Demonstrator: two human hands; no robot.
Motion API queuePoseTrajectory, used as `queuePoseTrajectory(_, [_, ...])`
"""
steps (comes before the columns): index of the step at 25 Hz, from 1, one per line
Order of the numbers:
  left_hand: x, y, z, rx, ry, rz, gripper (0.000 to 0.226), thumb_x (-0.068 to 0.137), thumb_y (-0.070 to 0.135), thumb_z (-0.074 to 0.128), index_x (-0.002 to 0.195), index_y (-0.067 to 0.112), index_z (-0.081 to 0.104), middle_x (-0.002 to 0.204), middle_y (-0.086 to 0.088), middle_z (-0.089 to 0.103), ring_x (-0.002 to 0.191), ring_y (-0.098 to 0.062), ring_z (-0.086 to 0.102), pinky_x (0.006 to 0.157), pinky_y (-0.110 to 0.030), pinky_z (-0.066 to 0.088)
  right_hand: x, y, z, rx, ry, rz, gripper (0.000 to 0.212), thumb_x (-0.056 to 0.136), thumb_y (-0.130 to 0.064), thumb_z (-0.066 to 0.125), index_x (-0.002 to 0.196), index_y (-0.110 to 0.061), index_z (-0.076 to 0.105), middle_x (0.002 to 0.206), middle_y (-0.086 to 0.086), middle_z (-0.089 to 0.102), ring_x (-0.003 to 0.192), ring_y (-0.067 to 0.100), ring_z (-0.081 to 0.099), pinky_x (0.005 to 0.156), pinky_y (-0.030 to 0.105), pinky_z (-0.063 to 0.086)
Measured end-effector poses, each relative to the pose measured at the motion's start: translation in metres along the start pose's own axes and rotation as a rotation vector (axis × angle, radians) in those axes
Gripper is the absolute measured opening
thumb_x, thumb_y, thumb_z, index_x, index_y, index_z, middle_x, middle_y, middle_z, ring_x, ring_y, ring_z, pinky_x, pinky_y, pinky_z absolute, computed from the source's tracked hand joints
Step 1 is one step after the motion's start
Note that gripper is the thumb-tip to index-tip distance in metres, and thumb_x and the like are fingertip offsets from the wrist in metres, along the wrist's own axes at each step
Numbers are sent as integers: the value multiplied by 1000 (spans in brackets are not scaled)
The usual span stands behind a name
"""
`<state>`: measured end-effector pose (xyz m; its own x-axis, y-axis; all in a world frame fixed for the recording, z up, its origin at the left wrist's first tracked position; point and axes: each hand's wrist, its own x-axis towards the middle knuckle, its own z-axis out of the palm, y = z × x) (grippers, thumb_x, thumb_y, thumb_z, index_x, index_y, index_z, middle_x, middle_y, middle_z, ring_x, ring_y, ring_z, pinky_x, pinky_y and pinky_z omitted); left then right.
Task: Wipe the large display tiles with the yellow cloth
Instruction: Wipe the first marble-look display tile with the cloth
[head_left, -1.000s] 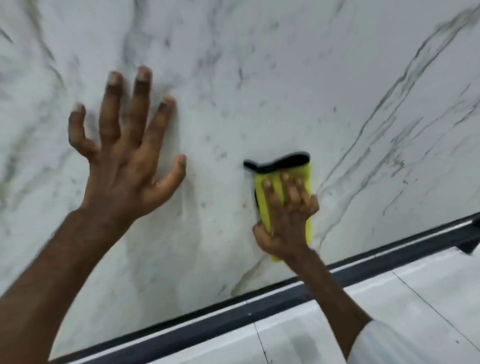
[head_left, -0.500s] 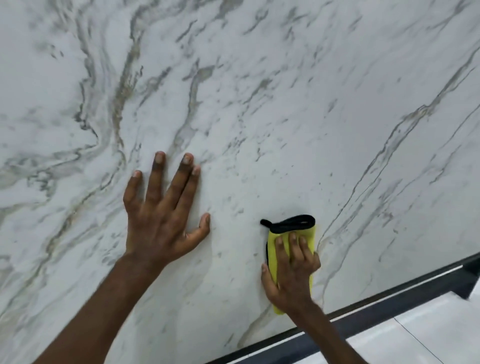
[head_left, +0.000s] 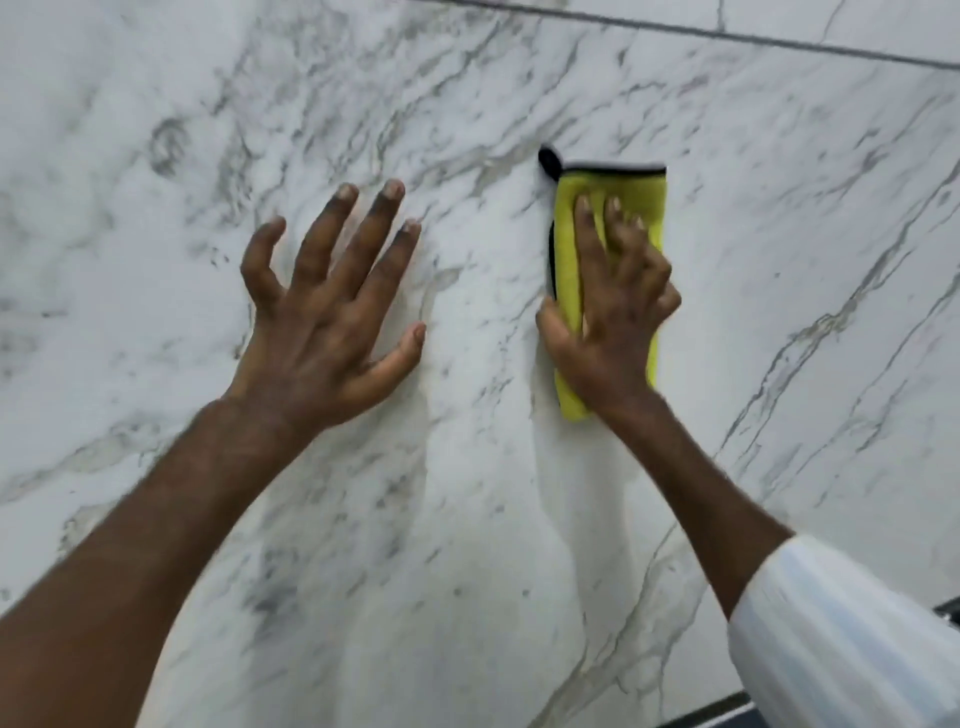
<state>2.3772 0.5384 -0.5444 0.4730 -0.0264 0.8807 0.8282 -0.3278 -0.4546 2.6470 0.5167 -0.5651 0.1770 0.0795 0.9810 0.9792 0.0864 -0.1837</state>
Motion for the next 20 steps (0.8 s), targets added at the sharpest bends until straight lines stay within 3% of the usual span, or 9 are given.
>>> queuePoseTrajectory(5, [0,-4,23,129,-29,13,73,106,48,36,166,8,22,175,-12,16,161,-35,17,123,-67,17,-66,15,6,-18,-16,-134,84,79,-44,58,158,-28,35,163,4,35,145,32,37,98,59,37])
queuePoseTrajectory(12, [1,-2,19,76,-4,23,73,106,47,38,166,8,25,174,-13,19,161,-35,19,123,-68,20,133,-31,-7,27,-12,-4,88,74,-53,46,160,-38,34,164,-4,34,137,20,29,101,53,32])
queuePoseTrajectory(14, [3,-3,21,72,-9,22,73,106,47,37,166,8,24,174,-12,18,161,-34,18,123,-67,21,144,-31,-5,-1,-16,-20,86,77,-52,46,161,-38,31,165,-5,31,138,20,28,102,53,32])
queuePoseTrajectory(20, [9,-11,-1,-127,42,17,72,98,45,56,160,10,42,172,-11,27,159,-30,28,120,-61,24,-36,-18,6,-82,-68,-81,82,84,-50,50,160,-29,28,165,4,31,146,31,32,102,63,35])
